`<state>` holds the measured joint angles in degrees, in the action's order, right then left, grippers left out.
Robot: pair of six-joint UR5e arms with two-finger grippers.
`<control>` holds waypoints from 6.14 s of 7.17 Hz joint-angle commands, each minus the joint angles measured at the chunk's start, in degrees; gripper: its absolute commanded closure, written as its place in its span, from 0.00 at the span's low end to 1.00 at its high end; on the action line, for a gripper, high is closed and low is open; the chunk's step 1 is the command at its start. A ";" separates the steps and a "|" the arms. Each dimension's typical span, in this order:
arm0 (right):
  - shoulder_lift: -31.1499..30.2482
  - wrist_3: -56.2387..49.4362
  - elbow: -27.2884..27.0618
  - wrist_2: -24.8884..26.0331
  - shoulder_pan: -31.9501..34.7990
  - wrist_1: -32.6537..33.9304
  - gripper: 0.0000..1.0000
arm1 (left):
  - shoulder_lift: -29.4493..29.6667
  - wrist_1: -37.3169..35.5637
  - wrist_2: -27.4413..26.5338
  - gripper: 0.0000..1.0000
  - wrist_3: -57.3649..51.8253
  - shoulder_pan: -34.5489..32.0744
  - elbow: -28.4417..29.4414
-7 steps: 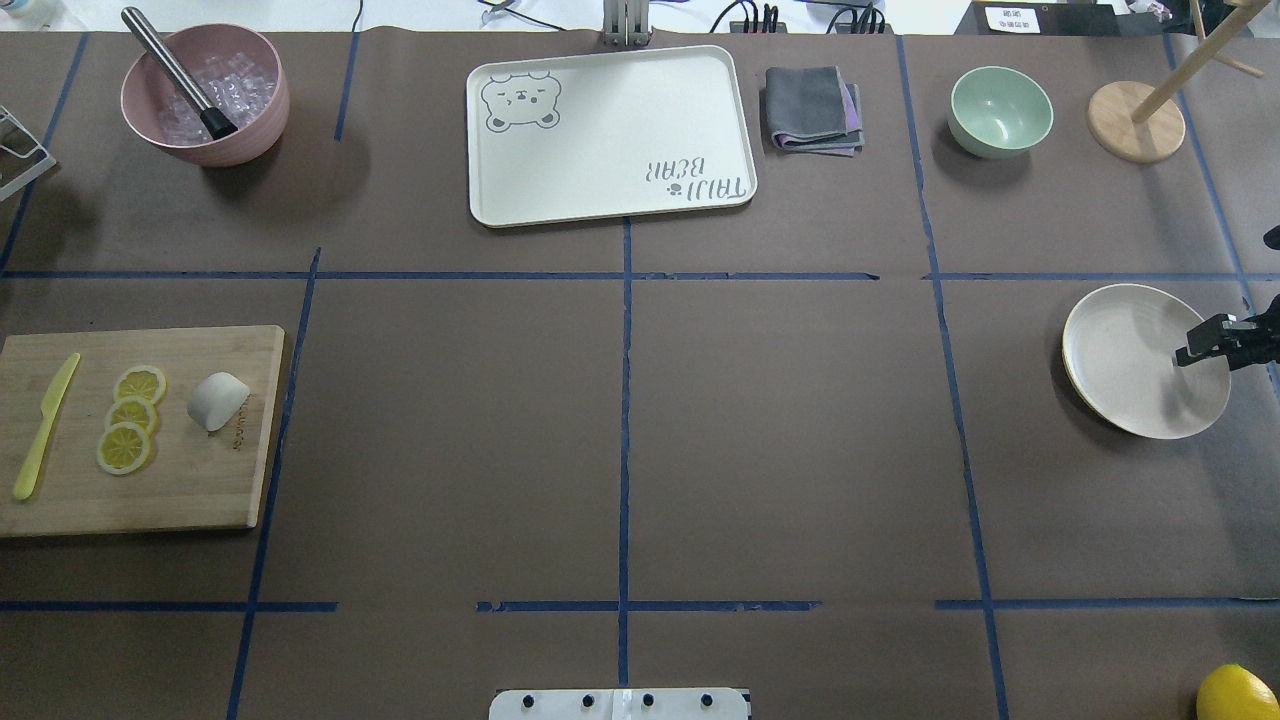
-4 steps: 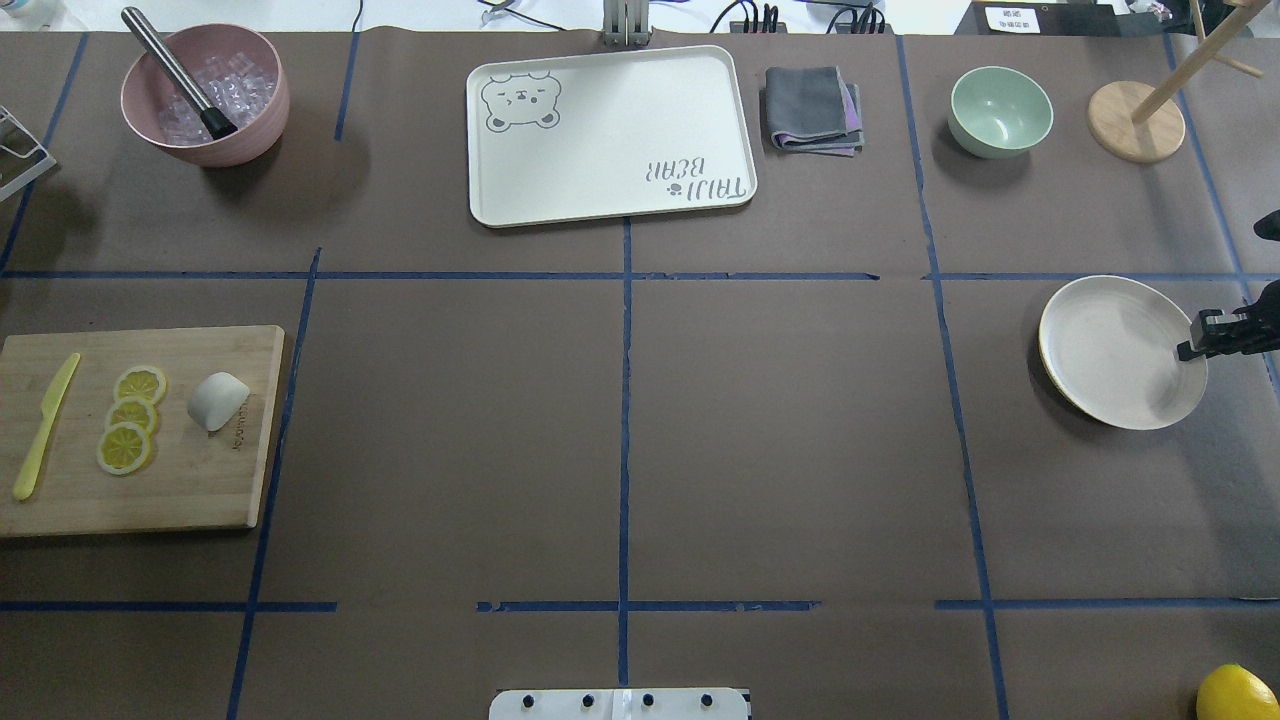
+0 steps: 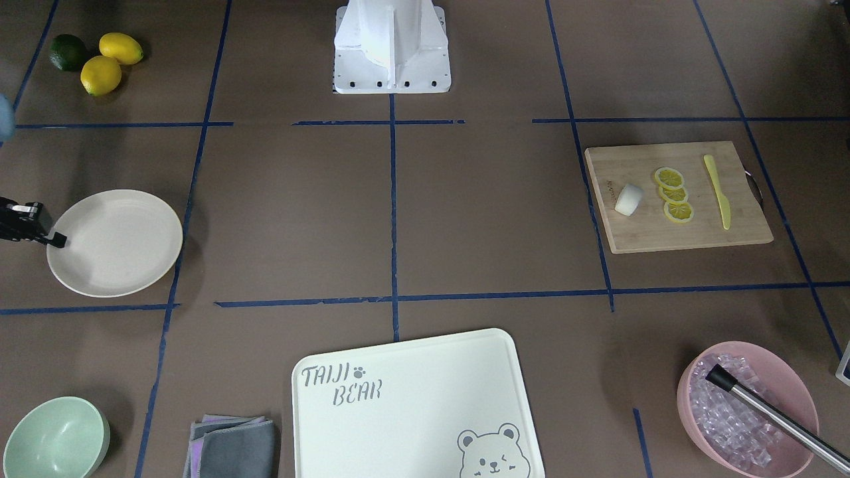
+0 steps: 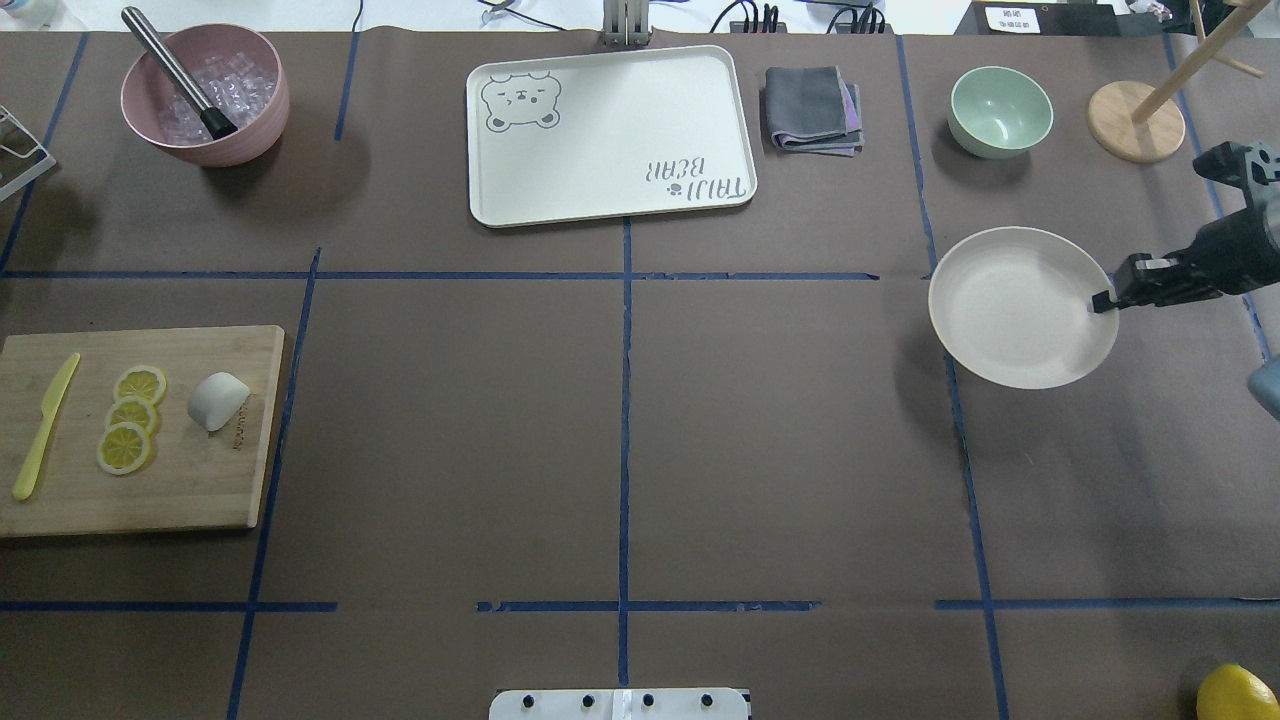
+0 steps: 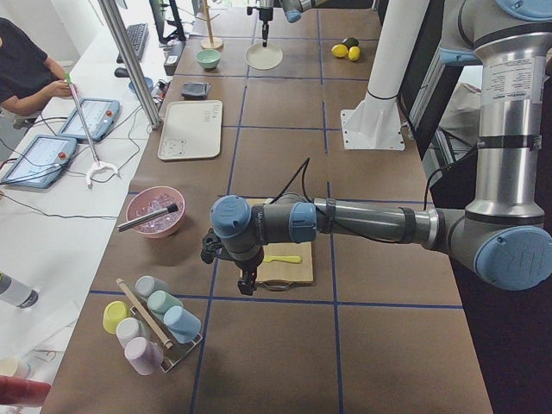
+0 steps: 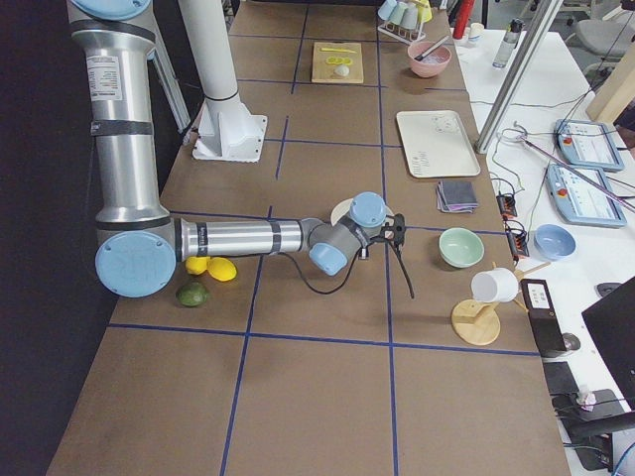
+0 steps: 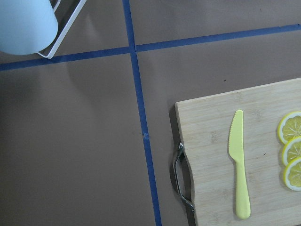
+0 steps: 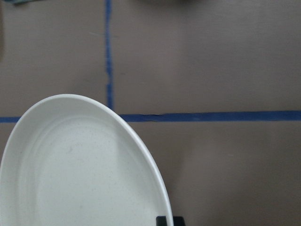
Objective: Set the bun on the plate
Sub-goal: 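Slide the white plate with the right gripper toward the table centre, then release the plate and raise the right gripper while the left arm reaches out, then lower the left gripper onto the white bun on the cutting board and grasp it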
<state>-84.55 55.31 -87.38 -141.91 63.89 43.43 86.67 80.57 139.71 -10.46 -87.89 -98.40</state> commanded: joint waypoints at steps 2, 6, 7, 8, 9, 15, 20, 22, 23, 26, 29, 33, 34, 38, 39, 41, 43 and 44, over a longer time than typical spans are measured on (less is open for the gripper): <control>15.24 24.50 -1.39 3.02 -12.43 -1.07 1.00 | -0.18 0.12 0.39 0.00 -0.35 0.00 -0.30; 23.46 28.36 -0.60 20.95 -28.18 9.48 1.00 | -0.80 0.12 0.39 0.00 -0.35 0.35 -1.01; 23.38 28.44 -0.07 23.76 -29.86 9.48 1.00 | -0.54 0.38 0.13 0.00 0.00 0.35 -1.44; 23.46 28.45 0.37 23.79 -29.96 9.48 1.00 | -0.88 0.55 0.21 0.00 0.00 0.35 -1.97; 23.38 28.45 0.46 23.79 -29.96 9.57 0.99 | -0.88 0.56 0.21 0.00 0.00 0.35 -1.97; 19.28 28.71 -7.33 13.93 -19.05 11.66 0.00 | -2.63 2.13 0.30 0.00 -0.35 0.35 -2.67; 4.67 10.63 -7.71 -0.73 3.51 12.12 0.00 | -0.29 26.68 -0.64 0.00 18.22 19.45 -4.61; 4.04 10.52 -7.80 -0.65 3.52 12.03 0.00 | 2.97 27.36 -14.06 0.00 23.37 32.54 -4.88; 3.95 10.52 -7.89 -0.56 3.43 12.03 0.00 | 4.98 27.45 -14.20 0.00 27.38 34.87 -4.26; 3.86 10.52 -7.80 -0.38 3.26 11.95 0.00 | 7.91 27.28 -14.81 0.01 34.36 40.32 -4.44; 3.86 10.52 -7.71 0.06 3.00 11.86 0.00 | 7.99 27.36 -15.43 0.02 34.10 42.44 -2.24; 3.86 10.51 -7.71 0.15 2.91 11.77 0.00 | 8.26 27.36 -16.93 0.13 33.93 42.98 -2.24; 3.86 10.52 -7.71 0.15 2.91 11.77 0.00 | 8.26 27.36 -16.93 0.19 33.93 42.98 -2.24; 3.77 10.51 -7.71 0.15 2.91 11.68 0.00 | 8.17 27.36 -17.01 0.34 33.93 42.98 -2.15; 3.77 10.43 -7.71 0.15 2.91 11.77 0.00 | 8.17 27.36 -17.01 0.43 33.93 42.98 -2.15; 3.69 10.43 -7.71 0.23 2.91 11.68 0.00 | 8.26 27.36 -16.93 0.64 34.62 42.98 -2.32; 3.51 10.43 -7.71 0.23 2.91 11.60 0.00 | 9.22 27.28 -16.84 0.75 34.89 42.89 -2.94; 3.34 10.43 -7.71 0.23 2.91 11.42 0.00 | 10.18 27.19 -16.75 0.75 35.59 42.80 -4.85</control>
<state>-81.02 65.74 -95.10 -141.68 66.80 55.00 96.04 107.83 122.88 24.56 -45.02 -101.70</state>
